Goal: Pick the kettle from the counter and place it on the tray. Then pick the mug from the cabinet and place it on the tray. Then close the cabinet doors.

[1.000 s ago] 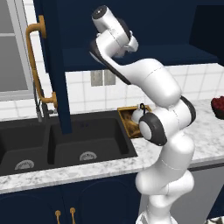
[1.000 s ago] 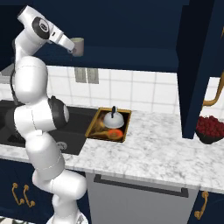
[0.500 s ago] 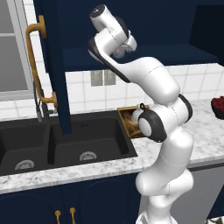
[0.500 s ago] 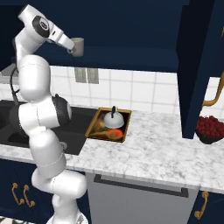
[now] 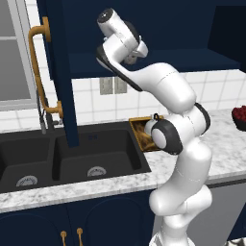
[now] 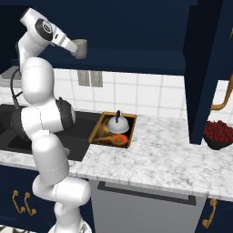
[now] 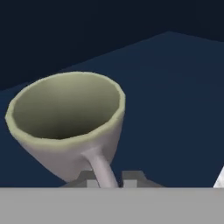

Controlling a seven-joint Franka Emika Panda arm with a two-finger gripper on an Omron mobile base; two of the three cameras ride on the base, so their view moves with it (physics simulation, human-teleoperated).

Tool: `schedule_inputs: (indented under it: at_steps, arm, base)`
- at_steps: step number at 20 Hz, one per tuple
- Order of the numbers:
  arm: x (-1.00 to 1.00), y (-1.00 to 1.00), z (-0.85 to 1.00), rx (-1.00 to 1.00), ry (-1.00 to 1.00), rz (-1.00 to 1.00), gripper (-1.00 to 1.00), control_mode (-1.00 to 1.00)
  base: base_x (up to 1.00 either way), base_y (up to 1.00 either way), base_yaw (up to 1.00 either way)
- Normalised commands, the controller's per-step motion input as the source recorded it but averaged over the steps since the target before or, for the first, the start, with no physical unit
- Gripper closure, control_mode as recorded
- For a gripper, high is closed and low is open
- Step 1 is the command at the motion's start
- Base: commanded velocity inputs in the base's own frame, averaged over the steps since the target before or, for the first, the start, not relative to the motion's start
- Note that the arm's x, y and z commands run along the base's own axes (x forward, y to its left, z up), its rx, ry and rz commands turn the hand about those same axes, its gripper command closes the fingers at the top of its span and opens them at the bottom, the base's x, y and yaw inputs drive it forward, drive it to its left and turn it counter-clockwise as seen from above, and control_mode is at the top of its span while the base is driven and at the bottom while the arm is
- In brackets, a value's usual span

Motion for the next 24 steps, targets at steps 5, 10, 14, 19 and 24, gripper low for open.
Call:
schedule_inputs:
  at_steps: [5,10,14,19,24]
  arm:
    - [0.0,0.0,-0.07,0.0,-0.19,0.0,1.0,-1.0]
    - [-0.27,0.0,-0.02,0.0,-0.13,0.0,1.0,-1.0]
    - [-0.74,-0.03,0.0,0.0,-0.02,0.0,1.0,-1.0]
    - [-0.98,-0.29,-0.02,-0.13,0.0,0.06,1.0,-1.0]
    - [-1.0,-0.75,-0.1,-0.2,0.0,0.36,1.0,-1.0]
  base:
    - [0.0,0.0,0.0]
    - [0.0,0.0,0.0]
    - [0.0,0.0,0.0]
    - [0.0,0.0,0.0]
    - [0.0,0.0,0.0]
